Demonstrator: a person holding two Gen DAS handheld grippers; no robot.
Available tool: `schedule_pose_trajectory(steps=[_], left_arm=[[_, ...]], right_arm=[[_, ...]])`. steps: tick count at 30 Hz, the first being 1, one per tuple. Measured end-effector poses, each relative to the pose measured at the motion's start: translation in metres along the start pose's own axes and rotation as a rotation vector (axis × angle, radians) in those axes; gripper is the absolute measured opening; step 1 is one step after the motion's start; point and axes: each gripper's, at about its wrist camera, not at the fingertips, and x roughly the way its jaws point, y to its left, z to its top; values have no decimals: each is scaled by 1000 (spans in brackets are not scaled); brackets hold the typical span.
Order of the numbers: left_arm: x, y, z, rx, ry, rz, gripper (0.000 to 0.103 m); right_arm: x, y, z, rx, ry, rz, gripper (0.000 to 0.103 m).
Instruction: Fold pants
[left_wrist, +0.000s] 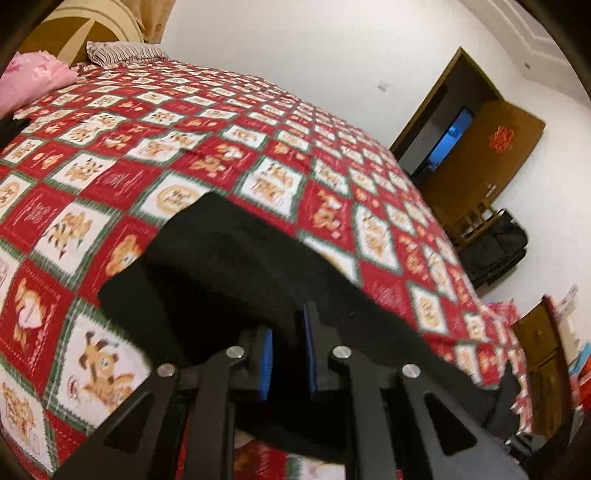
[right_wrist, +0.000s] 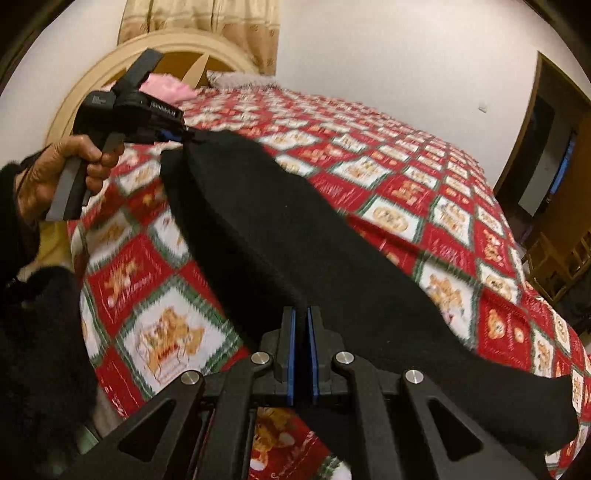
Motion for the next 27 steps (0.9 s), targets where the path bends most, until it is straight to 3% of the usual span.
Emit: schedule_pose_trajectory(steps=[6, 12, 14, 19, 22, 24, 25, 26, 27], left_arm=[[-2, 17, -15, -3, -33, 58, 15], [4, 37, -13, -63, -43, 63, 15], [4, 44, -9, -103, -52, 47, 19], [13, 51, 3, -144, -62, 40, 48], [23, 57, 8, -214, -56, 35, 48], [26, 59, 9, -247, -61, 28, 44], [26, 58, 9, -248, -62, 20, 25], [25, 57, 9, -243, -59, 14, 14], [23, 55, 10, -233, -55, 12, 11]], right_arm=[[15, 5, -14, -13, 52, 11, 6], [22, 4, -16, -12, 74, 16, 6], [23, 4, -16, -8, 74, 16, 6], [23, 4, -16, 0, 75, 14, 6], [23, 3, -16, 2, 75, 12, 6], [24, 3, -16, 2, 75, 7, 6], [23, 3, -15, 1, 75, 4, 6], [23, 3, -15, 1, 73, 3, 6], [21, 3, -14, 2, 69, 6, 6]])
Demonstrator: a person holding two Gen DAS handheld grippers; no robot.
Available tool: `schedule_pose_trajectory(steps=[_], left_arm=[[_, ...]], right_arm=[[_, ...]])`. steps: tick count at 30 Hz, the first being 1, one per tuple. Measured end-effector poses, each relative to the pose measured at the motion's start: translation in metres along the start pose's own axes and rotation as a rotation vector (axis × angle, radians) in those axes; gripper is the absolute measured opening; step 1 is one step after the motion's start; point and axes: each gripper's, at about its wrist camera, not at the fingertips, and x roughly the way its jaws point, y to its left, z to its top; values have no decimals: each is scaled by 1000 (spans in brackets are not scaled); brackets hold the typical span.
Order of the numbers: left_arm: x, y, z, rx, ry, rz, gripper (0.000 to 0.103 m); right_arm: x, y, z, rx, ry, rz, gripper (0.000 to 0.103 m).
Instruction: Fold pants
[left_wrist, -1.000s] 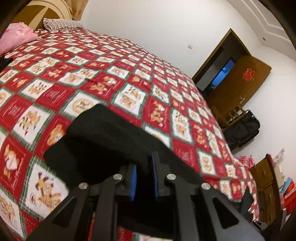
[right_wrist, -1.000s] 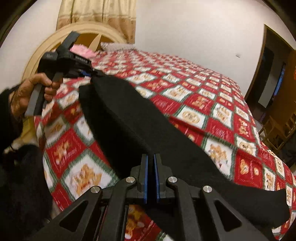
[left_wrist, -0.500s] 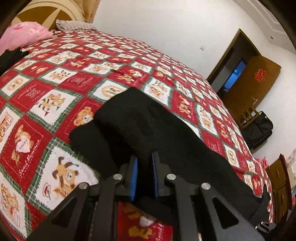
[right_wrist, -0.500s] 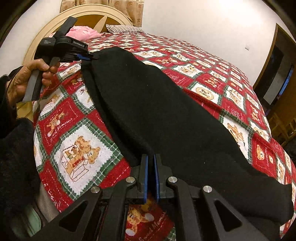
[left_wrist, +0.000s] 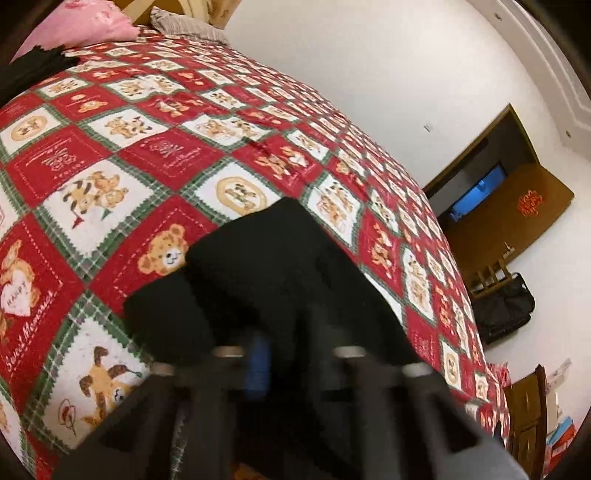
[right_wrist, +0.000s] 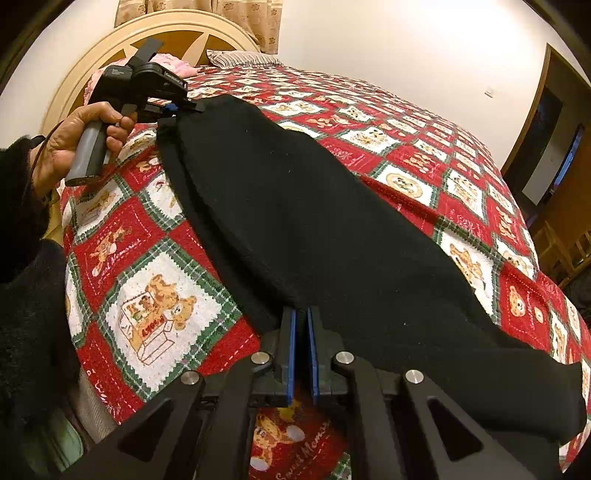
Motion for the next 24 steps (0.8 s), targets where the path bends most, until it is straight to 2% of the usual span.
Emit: schedule_pose_trajectory(steps=[5, 9, 12, 16, 19, 24], left_arm=[[-23, -3, 0, 30, -36, -7, 9], [-41, -2, -6, 70, -53, 13, 9], [-41, 7, -12, 88, -46, 55, 9], [-29, 23, -18, 55, -10, 100, 9], [-25, 22, -22, 90, -4, 145, 9], [-31, 16, -24, 128, 5, 223, 16]], right_arm=[[-14, -3, 0, -8, -19, 37, 6], [-16, -4, -5, -9, 0, 66, 6], [-13, 0, -10, -28, 19, 70, 6], [-9, 2, -13, -36, 33, 68, 6], [-7, 1, -14, -29, 39, 72, 6], [-6, -5, -13, 10, 40, 91, 8]])
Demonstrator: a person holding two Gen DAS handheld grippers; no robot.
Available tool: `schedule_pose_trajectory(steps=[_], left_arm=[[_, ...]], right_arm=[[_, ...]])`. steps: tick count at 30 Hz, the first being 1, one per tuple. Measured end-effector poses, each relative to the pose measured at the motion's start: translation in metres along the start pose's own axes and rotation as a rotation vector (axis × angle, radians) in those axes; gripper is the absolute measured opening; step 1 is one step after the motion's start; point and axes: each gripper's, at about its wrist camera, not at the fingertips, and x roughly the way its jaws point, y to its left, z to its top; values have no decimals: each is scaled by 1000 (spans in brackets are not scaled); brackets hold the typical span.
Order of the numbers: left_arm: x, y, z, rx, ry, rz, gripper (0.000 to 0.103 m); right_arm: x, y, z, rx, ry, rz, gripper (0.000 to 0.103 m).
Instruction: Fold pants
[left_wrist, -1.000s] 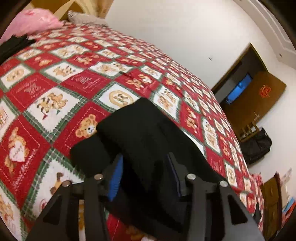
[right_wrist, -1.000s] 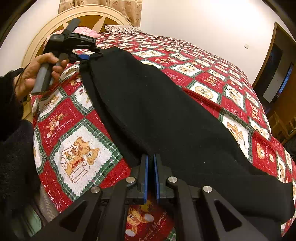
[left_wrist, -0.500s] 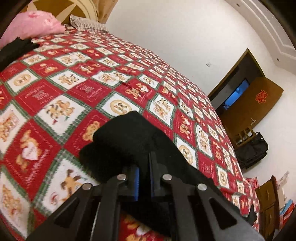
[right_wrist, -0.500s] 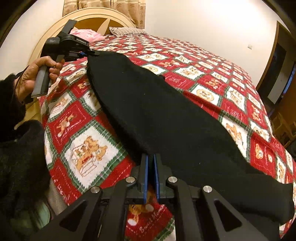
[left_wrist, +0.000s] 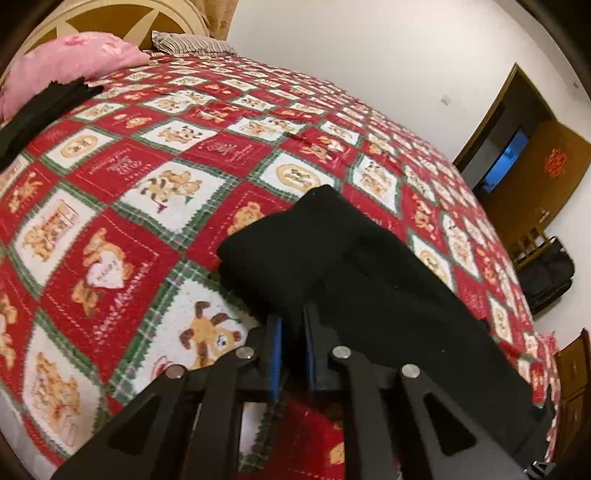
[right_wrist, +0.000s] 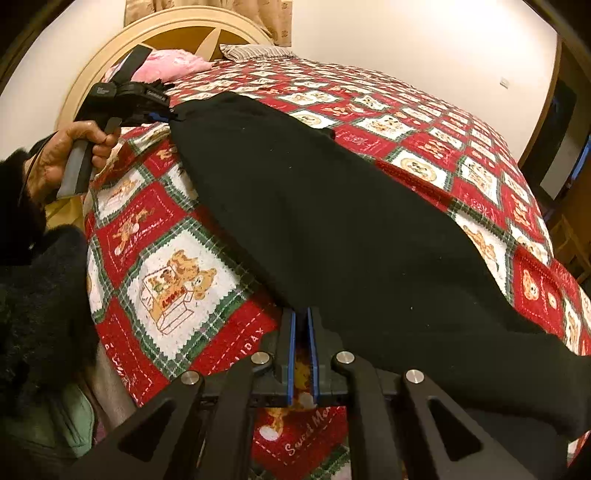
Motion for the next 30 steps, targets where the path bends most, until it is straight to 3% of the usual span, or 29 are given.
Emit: schedule_pose_trajectory(steps=[3, 8, 11, 12, 14, 16, 19, 23, 27, 30], left_arm=[[-13, -8, 2, 56, -39, 82, 25], [-34, -32, 14, 161, -139, 199, 26], [-46, -49, 24, 203, -179, 211, 41], [-47, -51, 26, 200, -187, 212, 49], [-51, -57, 32, 191, -201, 197, 52], [-52, -68, 36, 206, -194, 151, 52], [-52, -97, 33, 246, -156, 32, 52], [-41, -161, 8, 395, -25, -209, 52], [-22, -233, -31, 520, 184, -434, 55], [-20, -281, -64, 632, 257, -521, 55]], right_arm=[[-1, -5, 2, 30, -1, 16, 8], [-11, -10, 6, 84, -21, 40, 10], [-19, -18, 8, 147, -43, 89, 23], [-22, -21, 8, 171, -49, 103, 32], [-31, -26, 7, 208, -72, 113, 42], [-46, -38, 4, 284, -116, 114, 42], [-74, -68, -3, 402, -187, 50, 42], [-121, -147, -31, 657, -252, -86, 42], [-152, -211, -62, 831, -242, -211, 42], [-162, -246, -78, 883, -211, -267, 42]])
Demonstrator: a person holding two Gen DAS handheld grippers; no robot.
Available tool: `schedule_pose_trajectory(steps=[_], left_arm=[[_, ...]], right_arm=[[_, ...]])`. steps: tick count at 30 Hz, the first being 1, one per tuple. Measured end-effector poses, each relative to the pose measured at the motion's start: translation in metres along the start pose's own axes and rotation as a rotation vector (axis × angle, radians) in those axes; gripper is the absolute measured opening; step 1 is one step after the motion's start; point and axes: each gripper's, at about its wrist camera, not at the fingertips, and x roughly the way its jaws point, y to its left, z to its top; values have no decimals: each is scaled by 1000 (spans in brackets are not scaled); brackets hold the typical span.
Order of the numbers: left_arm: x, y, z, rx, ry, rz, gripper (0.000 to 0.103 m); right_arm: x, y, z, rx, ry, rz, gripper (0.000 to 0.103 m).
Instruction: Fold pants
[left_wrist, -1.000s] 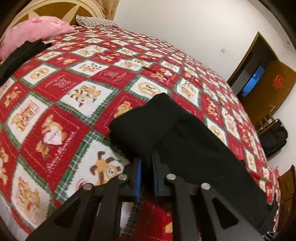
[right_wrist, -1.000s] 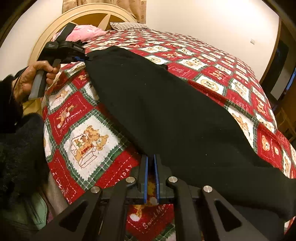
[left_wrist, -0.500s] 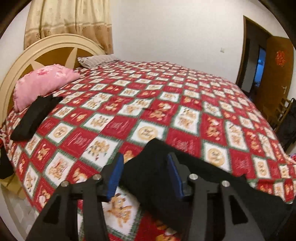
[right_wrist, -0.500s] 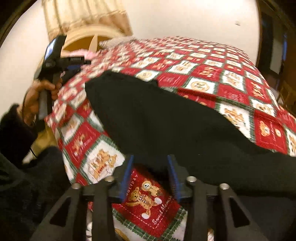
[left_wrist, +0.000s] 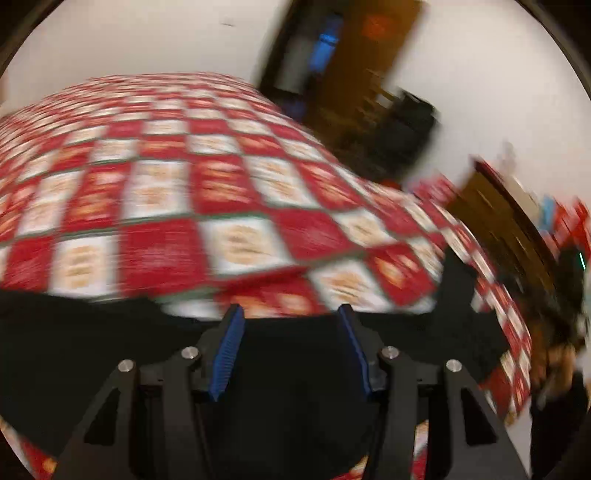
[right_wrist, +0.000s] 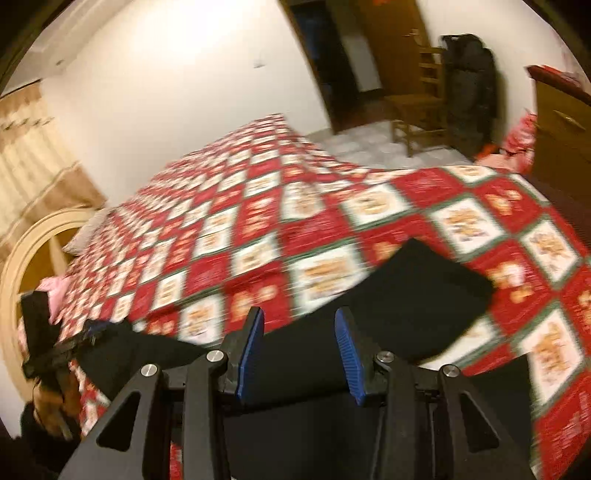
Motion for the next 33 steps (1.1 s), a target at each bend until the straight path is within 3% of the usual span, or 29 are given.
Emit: schedule_pose_trajectory(steps=[3, 6, 10, 13, 18, 22, 28, 29, 31, 33], left_arm=[[29, -49, -2, 108, 71, -70, 55], [48, -77, -12, 151, 149, -139, 58], [62, -92, -24, 169, 218, -175, 58], [68, -99, -31, 171, 255, -193, 58], [73, -109, -32, 197, 265, -215, 66], [80, -113, -33, 200, 282, -215, 66], [86, -119, -32, 209, 273, -202, 66], [86, -119, -32, 204, 274, -203, 66], [87, -119, -32, 197, 270, -208, 65], [85, -118, -33, 192, 267, -216, 62]], right_arm=[[4, -23, 12, 14, 26, -65, 42], [10, -47, 25, 29, 36, -96, 42], [37, -70, 48, 36, 87, -69, 42], [57, -71, 59, -31, 123, -116, 42], [96, -85, 70, -34, 184, -154, 42], [118, -91, 68, -61, 239, -167, 42], [128, -87, 67, -135, 239, -183, 41], [128, -84, 66, -147, 239, -189, 38], [129, -78, 62, -217, 241, -229, 13], [126, -77, 61, -229, 242, -224, 5]])
